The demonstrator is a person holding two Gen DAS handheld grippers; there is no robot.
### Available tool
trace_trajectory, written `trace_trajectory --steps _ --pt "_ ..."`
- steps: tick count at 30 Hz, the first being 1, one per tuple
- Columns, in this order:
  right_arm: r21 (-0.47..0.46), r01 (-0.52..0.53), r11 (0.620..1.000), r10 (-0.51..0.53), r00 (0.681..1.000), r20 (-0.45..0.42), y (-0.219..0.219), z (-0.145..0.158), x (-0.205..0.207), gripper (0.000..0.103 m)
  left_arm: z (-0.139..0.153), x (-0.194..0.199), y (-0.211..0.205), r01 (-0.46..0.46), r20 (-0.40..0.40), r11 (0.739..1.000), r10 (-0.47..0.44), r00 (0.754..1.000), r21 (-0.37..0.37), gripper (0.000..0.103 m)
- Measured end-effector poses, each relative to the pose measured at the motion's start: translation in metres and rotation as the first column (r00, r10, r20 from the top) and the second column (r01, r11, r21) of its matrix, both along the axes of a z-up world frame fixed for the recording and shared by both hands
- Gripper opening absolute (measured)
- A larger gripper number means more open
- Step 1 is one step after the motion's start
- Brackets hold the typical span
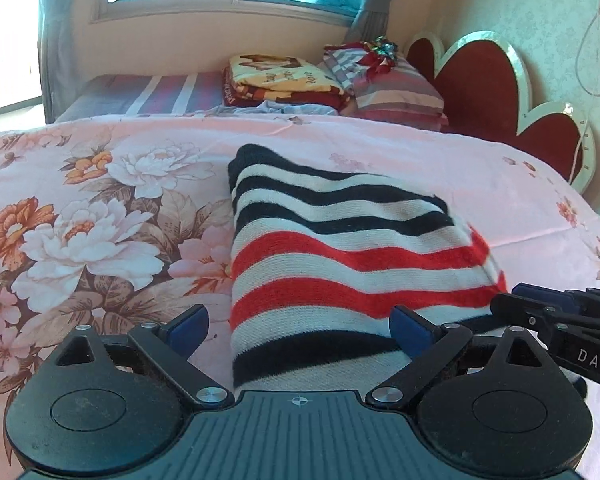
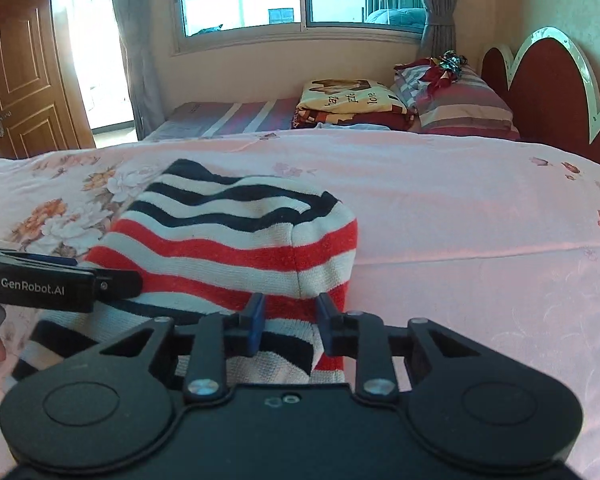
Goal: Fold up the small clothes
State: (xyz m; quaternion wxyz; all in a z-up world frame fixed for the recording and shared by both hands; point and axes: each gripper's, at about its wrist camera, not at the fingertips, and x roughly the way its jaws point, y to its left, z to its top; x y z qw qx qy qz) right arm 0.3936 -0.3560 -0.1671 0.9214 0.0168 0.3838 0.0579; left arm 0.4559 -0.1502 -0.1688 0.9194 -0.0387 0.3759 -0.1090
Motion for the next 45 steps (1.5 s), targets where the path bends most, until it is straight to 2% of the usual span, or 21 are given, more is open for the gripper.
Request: trace_trajectory --steps 3,6,8,11,15,17,18,20,21,23,26,29,31,34,37,39,42,45 --pt "0.032 0.027 0.999 -0.027 1.000 -0.001 -0.005 0.009 -0.019 0.033 0.003 -0.019 -0.002 0.015 0.026 1.000 -0.015 1.000 0.002 0.096" --pt "-0.016 0.007 1.000 -0.007 0.999 0.032 0.001 0.009 -0.041 0.025 -0.008 -0.020 -0.001 0.004 0.000 1.000 -0.004 1.000 -0.020 0.096" --pt "-0.050 0.008 0.999 -0.009 1.000 -0.015 0.003 -0.006 -0.040 0.021 -0.010 -0.016 -0.002 -0.012 -0.029 0.999 0.011 1.000 -0.043 0.096" --pt "-0.005 0.042 0.999 -0.042 0.999 -0.030 -0.004 -0.006 -0.041 0.022 -0.004 -0.021 -0.008 -0.003 -0.003 1.000 0.003 1.000 0.009 0.096" --pt "0.023 0.045 0.999 -0.046 0.999 0.010 -0.007 0.011 -0.056 0.023 0.003 -0.032 -0.007 0.003 -0.003 1.000 -0.003 1.000 0.007 0.096" --pt "0.044 0.045 0.998 -0.044 0.999 -0.006 -0.007 0.010 -0.063 0.037 0.001 -0.035 -0.008 0.004 0.004 1.000 -0.004 1.000 0.013 0.096" --pt "0.062 0.039 0.997 -0.037 0.999 -0.040 -0.009 0.006 -0.064 0.039 0.000 -0.035 -0.008 0.002 0.004 1.000 -0.002 1.000 0.012 0.096" --pt "0.078 0.030 0.997 -0.024 0.997 -0.080 -0.007 -0.004 -0.067 0.035 0.000 -0.036 -0.008 -0.006 0.000 1.000 0.006 1.000 0.006 0.096" --pt "0.063 0.023 0.998 -0.019 0.997 -0.071 -0.004 -0.005 -0.071 0.034 0.000 -0.036 -0.008 -0.007 0.001 1.000 0.007 1.000 0.009 0.096" --pt "0.064 0.021 0.998 -0.017 0.998 -0.065 -0.002 -0.003 -0.075 0.022 0.001 -0.039 -0.009 -0.002 0.001 1.000 0.002 1.000 0.015 0.096" --pt "0.071 0.029 0.997 -0.025 0.999 -0.047 -0.003 0.005 -0.079 0.012 0.006 -0.048 -0.008 0.025 -0.001 0.999 -0.025 1.000 0.025 0.096" --pt "0.078 0.053 0.995 -0.050 0.998 -0.046 -0.010 0.007 -0.085 0.010 0.001 -0.062 -0.005 0.052 -0.018 0.998 -0.052 0.998 0.044 0.096" --pt "0.066 0.078 0.995 -0.072 0.994 -0.084 -0.016 -0.007 -0.087 0.010 -0.014 -0.066 -0.004 0.069 -0.062 0.995 -0.065 0.996 0.068 0.096" --pt "0.082 0.086 0.993 -0.078 0.992 -0.096 -0.018 -0.012 -0.087 0.011 -0.027 -0.070 0.005 0.036 -0.080 0.999 -0.035 0.996 0.016 0.097" --pt "0.079 0.072 0.994 -0.064 0.992 -0.104 -0.015 -0.006 -0.088 0.015 -0.021 -0.070 0.003 0.035 -0.088 0.999 -0.033 0.996 0.020 0.097" --pt "0.094 0.067 0.993 -0.059 0.994 -0.093 -0.016 0.000 -0.090 0.023 -0.017 -0.071 0.004 0.034 -0.085 0.999 -0.033 0.996 0.009 0.097" --pt "0.116 0.066 0.991 -0.059 0.996 -0.065 -0.018 0.009 -0.087 0.023 -0.009 -0.069 0.007 0.016 -0.079 1.000 -0.016 0.997 -0.008 0.097" --pt "0.119 0.076 0.990 -0.064 0.993 -0.102 -0.020 0.002 -0.080 0.024 -0.007 -0.064 0.010 0.001 -0.067 1.000 -0.002 0.998 -0.006 0.097"
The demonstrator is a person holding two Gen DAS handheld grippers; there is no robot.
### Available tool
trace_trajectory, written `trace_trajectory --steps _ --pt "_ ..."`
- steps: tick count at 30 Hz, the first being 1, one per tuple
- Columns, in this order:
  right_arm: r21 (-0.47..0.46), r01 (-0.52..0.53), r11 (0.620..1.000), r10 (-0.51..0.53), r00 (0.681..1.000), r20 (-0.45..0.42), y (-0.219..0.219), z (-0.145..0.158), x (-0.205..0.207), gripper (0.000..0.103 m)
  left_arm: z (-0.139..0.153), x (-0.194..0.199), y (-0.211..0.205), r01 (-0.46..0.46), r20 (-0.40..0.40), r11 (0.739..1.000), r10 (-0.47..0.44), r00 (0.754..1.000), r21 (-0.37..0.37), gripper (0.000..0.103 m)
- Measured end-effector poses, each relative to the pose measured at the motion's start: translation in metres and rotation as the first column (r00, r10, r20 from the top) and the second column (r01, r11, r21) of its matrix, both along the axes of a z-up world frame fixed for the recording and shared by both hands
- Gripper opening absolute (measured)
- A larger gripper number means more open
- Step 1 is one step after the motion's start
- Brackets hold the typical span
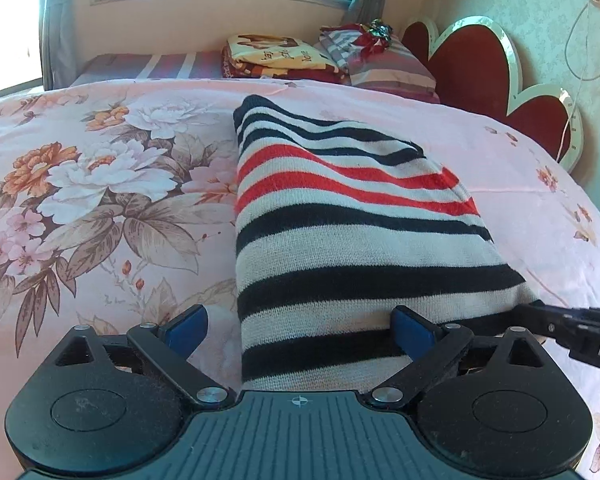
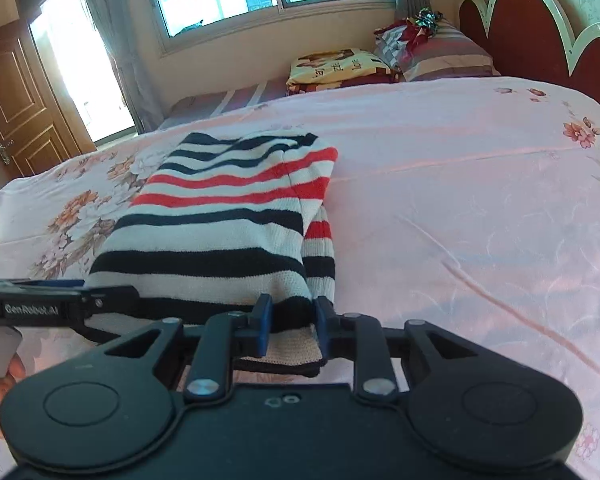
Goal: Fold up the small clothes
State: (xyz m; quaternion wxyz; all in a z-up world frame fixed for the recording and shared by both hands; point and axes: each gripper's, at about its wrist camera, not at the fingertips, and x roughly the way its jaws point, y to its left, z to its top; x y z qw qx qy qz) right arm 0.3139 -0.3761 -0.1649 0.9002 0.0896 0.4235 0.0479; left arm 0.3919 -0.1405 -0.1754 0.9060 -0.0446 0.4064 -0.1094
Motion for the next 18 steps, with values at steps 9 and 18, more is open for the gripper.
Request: trace_trajectory --steps 9,18 --pt "-0.090 -0.029 0.996 0.029 1.000 0.000 0.003 -0.006 -0.002 0.010 -0.010 0.003 -0.008 0.028 -0.037 0.999 -0.027 0.999 0.019 0.097" --pt "0.014 -0.009 1.000 0.008 0.998 0.068 -0.006 0.020 0.008 0.052 0.009 0.018 0.005 -0.020 -0.016 1.000 0.019 1.000 -0.024 0.097"
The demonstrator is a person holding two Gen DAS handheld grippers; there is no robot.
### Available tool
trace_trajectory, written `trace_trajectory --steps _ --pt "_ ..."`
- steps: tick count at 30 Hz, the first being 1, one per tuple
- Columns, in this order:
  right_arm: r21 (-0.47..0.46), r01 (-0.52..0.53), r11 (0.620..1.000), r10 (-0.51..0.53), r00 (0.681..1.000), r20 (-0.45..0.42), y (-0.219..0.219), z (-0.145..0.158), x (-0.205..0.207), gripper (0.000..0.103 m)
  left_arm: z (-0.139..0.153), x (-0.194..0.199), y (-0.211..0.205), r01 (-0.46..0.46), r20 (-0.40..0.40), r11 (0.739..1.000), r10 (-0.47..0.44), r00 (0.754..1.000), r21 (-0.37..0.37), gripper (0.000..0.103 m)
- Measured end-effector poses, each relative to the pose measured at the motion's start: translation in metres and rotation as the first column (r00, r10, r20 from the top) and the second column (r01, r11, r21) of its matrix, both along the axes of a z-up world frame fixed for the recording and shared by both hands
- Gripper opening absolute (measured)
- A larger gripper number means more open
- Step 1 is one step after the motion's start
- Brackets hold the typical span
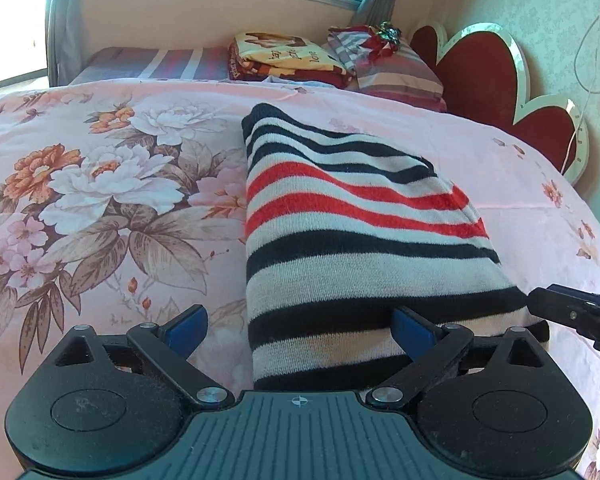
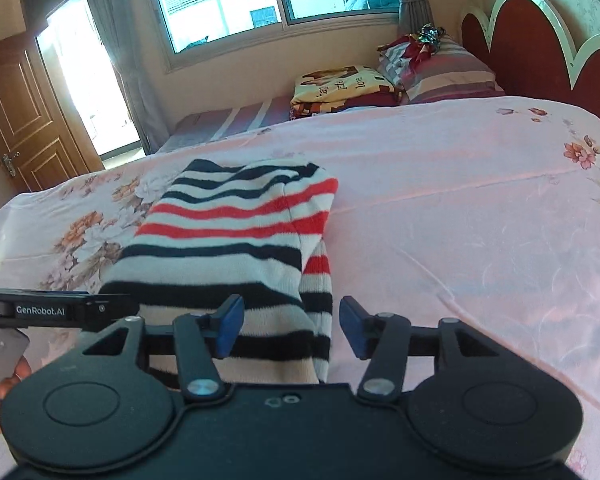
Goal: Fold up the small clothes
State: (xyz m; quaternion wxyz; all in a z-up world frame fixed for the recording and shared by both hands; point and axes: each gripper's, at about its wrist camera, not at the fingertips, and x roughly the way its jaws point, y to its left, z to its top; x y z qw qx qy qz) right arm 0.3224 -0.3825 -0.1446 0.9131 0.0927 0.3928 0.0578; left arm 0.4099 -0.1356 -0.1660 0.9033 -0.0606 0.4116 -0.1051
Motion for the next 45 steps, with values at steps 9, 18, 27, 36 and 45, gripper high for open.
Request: trace_trajectory --steps 9,18,27,36,45 --pt "0.046 -0.025 0.999 0.030 0.995 -0.093 0.015 -0.024 0.048 0.038 0.001 0.024 -0.010 0.020 0.032 1.000 -0.019 0.999 -0.005 0.098" --pt "-0.071 -0.054 0.996 0.054 0.999 -0.001 0.023 -0.011 0.038 0.012 -0.003 0.033 -0.013 0.019 0.020 1.000 -0.018 1.000 -0.021 0.103" --pt "0.053 0.016 0.998 -0.013 0.998 -0.054 -0.001 -0.015 0.047 0.053 -0.007 0.041 -0.002 0.021 -0.028 0.996 -0.023 0.999 -0.085 0.103" --pt "0.292 0.085 0.953 -0.029 0.981 -0.191 -0.027 -0.047 0.081 0.074 -0.032 0.064 0.009 0.016 -0.132 0.972 -0.048 0.990 -0.234 0.103" --pt "0.396 0.028 0.918 0.058 0.977 -0.206 -0.017 -0.067 0.098 0.054 -0.030 0.066 -0.006 0.010 -0.106 0.967 -0.038 0.994 -0.253 0.078"
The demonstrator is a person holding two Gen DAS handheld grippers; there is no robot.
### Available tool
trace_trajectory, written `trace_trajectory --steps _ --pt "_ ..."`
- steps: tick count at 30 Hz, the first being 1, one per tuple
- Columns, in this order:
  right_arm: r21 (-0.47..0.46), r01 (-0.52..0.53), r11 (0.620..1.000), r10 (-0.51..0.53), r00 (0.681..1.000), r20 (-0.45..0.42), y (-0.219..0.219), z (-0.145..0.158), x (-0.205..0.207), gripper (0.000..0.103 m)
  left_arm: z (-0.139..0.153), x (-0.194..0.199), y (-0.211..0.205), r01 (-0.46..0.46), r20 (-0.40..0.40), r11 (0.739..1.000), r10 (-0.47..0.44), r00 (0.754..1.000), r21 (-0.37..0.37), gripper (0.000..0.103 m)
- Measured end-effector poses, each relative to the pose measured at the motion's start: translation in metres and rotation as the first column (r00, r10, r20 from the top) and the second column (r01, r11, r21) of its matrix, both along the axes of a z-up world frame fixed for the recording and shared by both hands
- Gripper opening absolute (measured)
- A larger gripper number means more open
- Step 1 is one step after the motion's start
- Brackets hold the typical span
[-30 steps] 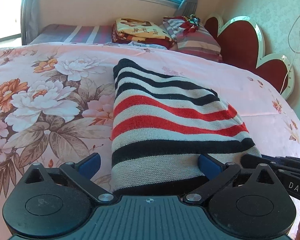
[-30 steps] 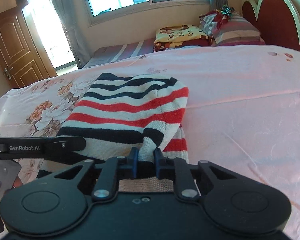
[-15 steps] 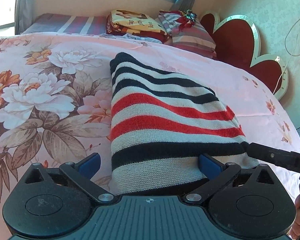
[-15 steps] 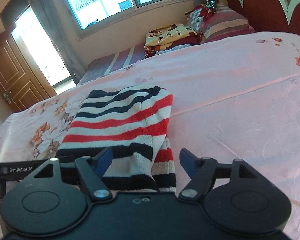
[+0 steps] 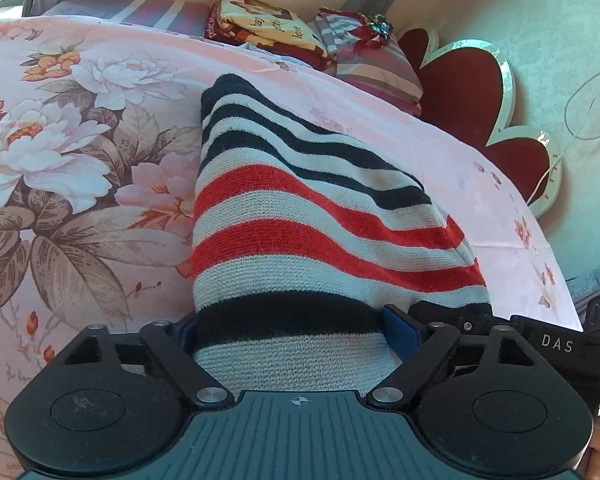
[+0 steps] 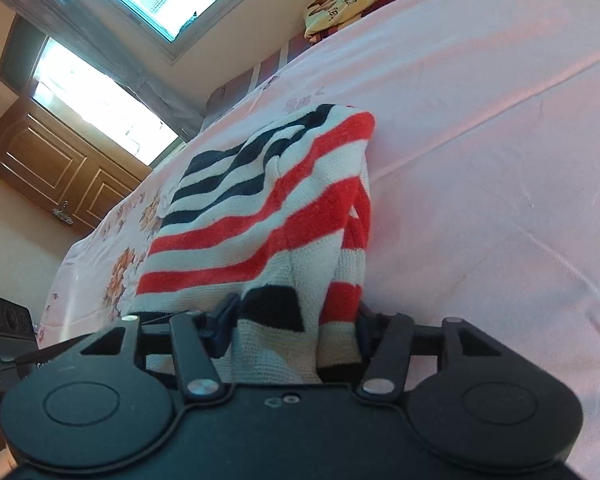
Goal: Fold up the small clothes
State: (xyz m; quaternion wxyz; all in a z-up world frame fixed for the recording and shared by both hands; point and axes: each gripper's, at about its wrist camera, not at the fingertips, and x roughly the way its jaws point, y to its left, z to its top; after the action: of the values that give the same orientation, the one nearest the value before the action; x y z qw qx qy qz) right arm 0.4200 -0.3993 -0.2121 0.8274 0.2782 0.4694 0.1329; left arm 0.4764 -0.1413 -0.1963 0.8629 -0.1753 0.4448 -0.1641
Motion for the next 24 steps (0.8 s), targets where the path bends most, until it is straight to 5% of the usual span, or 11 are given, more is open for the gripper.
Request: trace_trajectory --steps 5,12,19,24 --pt "-0.006 0.006 1.000 -0.005 0.999 0.047 0.004 0.015 -0.007 0.041 0.018 -0.011 0.008 -0.003 0.059 1.000 0.003 0.998 0.003 0.056" --pt "0.047 -0.022 0.999 0.016 0.992 0.123 0.031 0.048 -0.014 0.039 0.052 -0.026 0.051 -0.047 0.127 0.999 0.049 0.991 -0.019 0.053" --pt "0.102 -0.099 0.990 0.076 0.976 0.205 0.115 0.077 0.001 0.039 0.092 -0.052 0.156 -0.132 0.220 0.991 0.122 0.968 0.031 0.053" --pt "0.134 -0.148 0.980 0.113 0.965 0.235 0.208 0.079 0.010 0.039 0.095 -0.063 0.253 -0.186 0.246 0.981 0.166 0.955 0.062 0.053"
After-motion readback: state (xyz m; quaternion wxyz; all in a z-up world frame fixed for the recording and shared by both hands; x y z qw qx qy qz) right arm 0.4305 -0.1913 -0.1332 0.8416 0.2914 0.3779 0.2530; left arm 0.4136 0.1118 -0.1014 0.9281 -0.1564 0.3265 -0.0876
